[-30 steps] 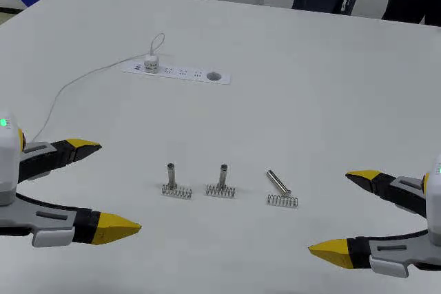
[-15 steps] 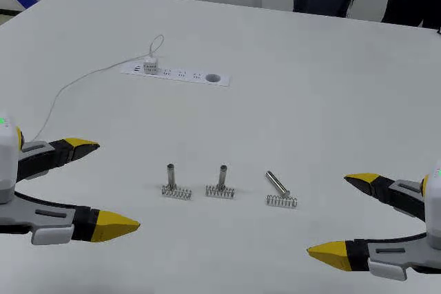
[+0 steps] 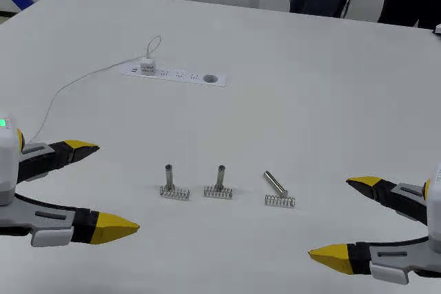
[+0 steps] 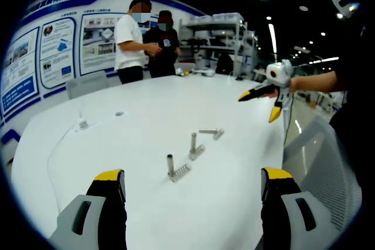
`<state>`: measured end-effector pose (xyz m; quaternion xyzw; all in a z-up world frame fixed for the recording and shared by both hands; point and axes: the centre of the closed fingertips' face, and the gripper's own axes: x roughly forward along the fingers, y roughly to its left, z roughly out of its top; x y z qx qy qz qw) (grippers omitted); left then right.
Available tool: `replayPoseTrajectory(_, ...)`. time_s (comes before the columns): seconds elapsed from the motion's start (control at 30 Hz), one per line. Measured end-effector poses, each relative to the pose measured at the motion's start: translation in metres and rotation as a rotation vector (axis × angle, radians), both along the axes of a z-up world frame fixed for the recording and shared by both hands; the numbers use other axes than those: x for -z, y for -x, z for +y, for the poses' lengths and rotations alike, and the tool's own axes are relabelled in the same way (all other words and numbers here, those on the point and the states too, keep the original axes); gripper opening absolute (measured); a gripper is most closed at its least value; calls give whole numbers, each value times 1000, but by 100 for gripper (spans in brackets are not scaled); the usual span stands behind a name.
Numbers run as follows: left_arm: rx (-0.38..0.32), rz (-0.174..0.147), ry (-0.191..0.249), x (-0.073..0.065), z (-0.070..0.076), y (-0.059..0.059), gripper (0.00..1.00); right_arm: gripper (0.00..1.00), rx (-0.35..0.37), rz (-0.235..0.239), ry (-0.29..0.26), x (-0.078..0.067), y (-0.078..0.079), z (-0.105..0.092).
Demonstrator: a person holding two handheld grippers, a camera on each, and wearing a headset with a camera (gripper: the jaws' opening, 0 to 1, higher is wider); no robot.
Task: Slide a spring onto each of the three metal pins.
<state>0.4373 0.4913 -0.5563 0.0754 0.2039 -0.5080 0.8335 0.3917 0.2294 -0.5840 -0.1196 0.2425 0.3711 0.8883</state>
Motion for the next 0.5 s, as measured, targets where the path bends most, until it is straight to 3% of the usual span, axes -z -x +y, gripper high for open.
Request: replayPoseTrajectory(0.5, -26, -5, 27, -4, 4, -6, 98, 87, 7, -9, 4, -3, -2, 1)
